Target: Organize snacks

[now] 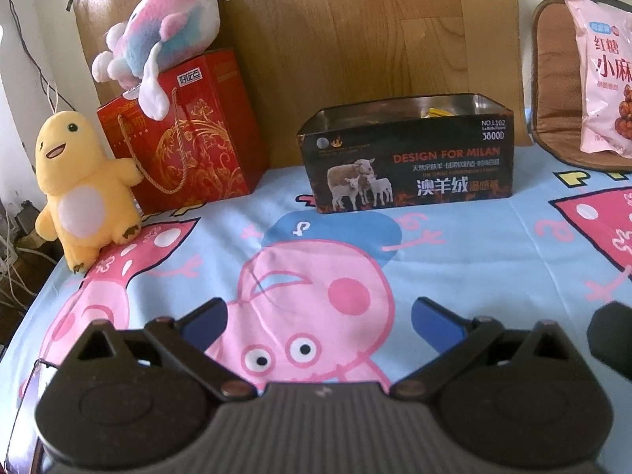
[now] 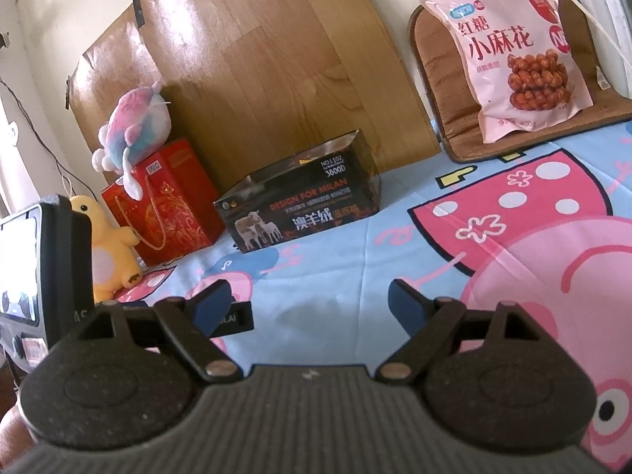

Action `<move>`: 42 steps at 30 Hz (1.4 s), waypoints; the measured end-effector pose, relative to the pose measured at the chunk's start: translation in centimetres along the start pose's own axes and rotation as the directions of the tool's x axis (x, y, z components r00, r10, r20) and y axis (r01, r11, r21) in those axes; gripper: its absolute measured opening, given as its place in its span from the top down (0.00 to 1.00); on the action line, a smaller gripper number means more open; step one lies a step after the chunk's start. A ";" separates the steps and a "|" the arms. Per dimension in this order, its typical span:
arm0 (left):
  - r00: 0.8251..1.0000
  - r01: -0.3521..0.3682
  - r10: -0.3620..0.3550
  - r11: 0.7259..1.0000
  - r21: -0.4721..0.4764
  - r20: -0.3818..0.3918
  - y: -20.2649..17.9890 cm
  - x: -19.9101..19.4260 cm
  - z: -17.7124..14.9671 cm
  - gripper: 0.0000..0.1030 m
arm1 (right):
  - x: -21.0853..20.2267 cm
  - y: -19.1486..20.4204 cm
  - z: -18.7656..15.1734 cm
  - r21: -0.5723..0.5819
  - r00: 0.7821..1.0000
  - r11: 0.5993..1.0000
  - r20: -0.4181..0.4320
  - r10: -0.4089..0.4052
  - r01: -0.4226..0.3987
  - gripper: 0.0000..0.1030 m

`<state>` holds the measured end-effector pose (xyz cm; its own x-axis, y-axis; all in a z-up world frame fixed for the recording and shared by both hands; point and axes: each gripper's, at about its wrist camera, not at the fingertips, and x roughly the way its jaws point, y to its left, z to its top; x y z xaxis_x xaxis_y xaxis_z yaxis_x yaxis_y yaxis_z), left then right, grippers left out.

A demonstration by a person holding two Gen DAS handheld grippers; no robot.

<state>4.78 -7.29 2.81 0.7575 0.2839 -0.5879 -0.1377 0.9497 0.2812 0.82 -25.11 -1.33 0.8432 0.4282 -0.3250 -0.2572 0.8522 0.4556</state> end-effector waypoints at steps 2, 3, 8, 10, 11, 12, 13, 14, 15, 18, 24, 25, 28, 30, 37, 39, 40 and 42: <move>1.000 0.000 0.000 1.000 -0.003 0.001 0.1 0.0 0.1 0.00 | 0.1 0.1 0.0 -0.005 1.000 1.000 -0.003 -0.001 0.001 0.14; 1.000 0.001 -0.001 1.000 -0.006 0.000 0.2 0.1 0.1 0.00 | 0.1 0.1 0.1 -0.007 1.000 1.000 -0.004 -0.001 0.001 0.14; 1.000 -0.001 0.001 1.000 -0.016 0.000 0.3 0.1 0.2 0.00 | 0.1 0.2 0.0 -0.008 1.000 1.000 -0.003 -0.004 0.004 0.14; 1.000 -0.002 0.002 1.000 -0.021 -0.001 0.5 0.1 0.2 0.00 | 0.2 0.2 0.0 -0.009 1.000 1.000 -0.008 -0.006 0.006 0.14; 1.000 -0.003 0.003 1.000 -0.025 0.000 0.6 0.2 0.2 0.00 | 0.2 0.2 0.0 -0.010 1.000 1.000 -0.011 -0.008 0.008 0.14; 1.000 -0.004 0.004 1.000 -0.027 -0.001 0.7 0.2 0.1 0.00 | 0.2 0.2 0.0 -0.010 1.000 1.000 -0.010 -0.009 0.009 0.14; 1.000 -0.003 0.003 1.000 -0.028 -0.004 0.7 0.3 0.1 0.00 | 0.1 0.2 0.0 -0.010 1.000 1.000 -0.009 -0.011 0.011 0.14; 1.000 -0.003 0.003 1.000 -0.030 -0.005 0.8 0.2 0.0 0.00 | 0.1 0.2 -0.1 -0.010 1.000 1.000 -0.010 -0.013 0.013 0.14; 1.000 -0.004 0.004 1.000 -0.031 -0.004 0.9 0.2 0.0 0.00 | 0.1 0.2 -0.1 -0.009 1.000 1.000 -0.011 -0.014 0.014 0.14; 1.000 -0.009 0.009 0.999 -0.037 0.008 1.2 -0.1 0.0 0.00 | 0.1 0.4 -0.1 -0.015 1.000 1.000 -0.011 -0.014 0.014 0.14; 0.999 -0.007 0.008 0.999 -0.047 0.032 1.7 -0.6 0.0 0.00 | -0.1 0.9 -0.1 -0.033 1.000 0.999 -0.009 -0.010 0.009 0.14; 0.999 -0.005 0.006 0.999 -0.050 0.032 1.8 -0.6 0.0 0.00 | -0.1 0.9 -0.1 -0.033 1.000 0.999 -0.010 -0.008 0.008 0.14; 0.999 0.000 0.002 0.998 -0.060 0.032 2.1 -0.7 -0.1 0.00 | -0.1 0.9 -0.1 -0.034 1.000 0.999 -0.010 -0.010 0.010 0.14; 0.999 -0.003 0.005 0.998 -0.065 0.035 2.3 -0.8 -0.1 0.00 | 0.0 1.0 -0.1 -0.031 1.000 0.999 -0.016 -0.011 0.010 0.14; 1.000 -0.001 0.003 0.997 -0.078 0.025 2.9 -0.8 -0.2 0.00 | 0.0 1.5 -0.2 -0.046 1.000 0.999 -0.024 -0.011 0.010 0.14; 1.000 0.007 -0.005 0.997 -0.080 0.017 3.1 -0.8 -0.2 0.00 | 0.0 1.6 -0.3 -0.048 1.000 0.999 -0.025 -0.012 0.011 0.14; 1.000 0.009 -0.007 0.997 -0.080 0.016 3.1 -0.8 -0.2 0.00 | 0.0 1.7 -0.2 -0.049 1.000 0.999 -0.027 -0.011 0.009 0.14; 1.000 0.001 0.000 0.997 -0.080 0.016 3.2 -0.8 -0.2 0.00 | 0.0 1.8 -0.2 -0.055 1.000 0.998 -0.024 -0.009 0.008 0.14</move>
<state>3.62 -4.49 4.01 0.7675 0.2817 -0.5758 -0.1873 0.9576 0.2189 0.23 -23.56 -0.67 0.8338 0.4275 -0.3492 -0.2763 0.8709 0.4065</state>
